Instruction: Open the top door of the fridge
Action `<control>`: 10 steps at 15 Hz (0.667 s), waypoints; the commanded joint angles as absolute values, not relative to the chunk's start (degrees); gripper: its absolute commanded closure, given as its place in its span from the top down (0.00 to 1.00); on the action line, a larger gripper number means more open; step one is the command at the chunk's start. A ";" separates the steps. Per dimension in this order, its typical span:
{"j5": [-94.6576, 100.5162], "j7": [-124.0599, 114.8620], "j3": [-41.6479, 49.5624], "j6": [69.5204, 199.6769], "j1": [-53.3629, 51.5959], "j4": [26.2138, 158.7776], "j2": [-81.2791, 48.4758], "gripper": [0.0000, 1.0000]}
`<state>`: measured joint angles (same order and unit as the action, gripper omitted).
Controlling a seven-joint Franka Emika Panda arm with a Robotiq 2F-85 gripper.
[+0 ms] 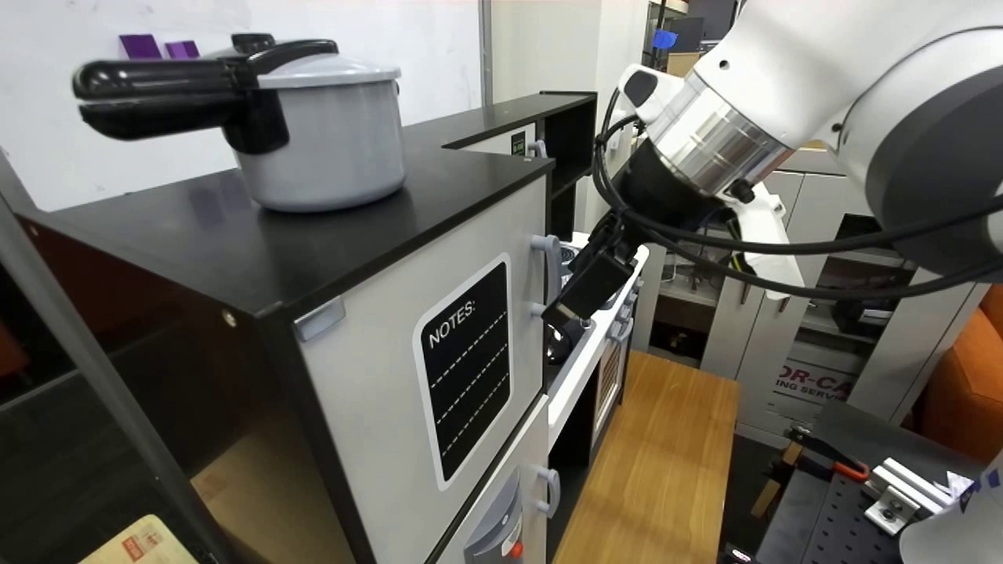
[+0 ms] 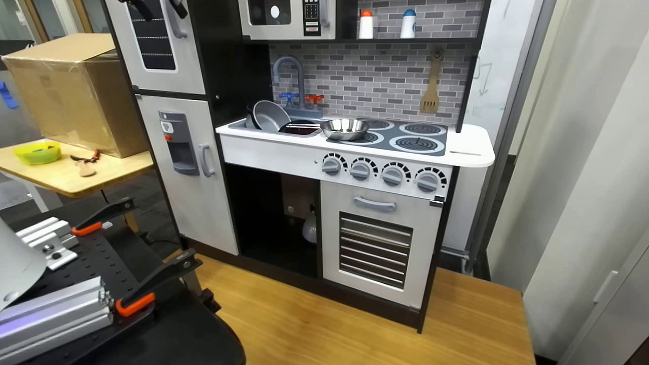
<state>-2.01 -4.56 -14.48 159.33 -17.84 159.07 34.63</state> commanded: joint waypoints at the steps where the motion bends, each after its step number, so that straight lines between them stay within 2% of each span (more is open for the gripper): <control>1: -1.43 -2.38 -13.38 161.06 -18.01 159.00 32.90 1.00; 10: -0.57 -0.14 -13.76 161.46 -18.18 158.27 30.86 1.00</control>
<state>-1.69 -1.19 -13.99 159.57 -18.11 159.04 32.57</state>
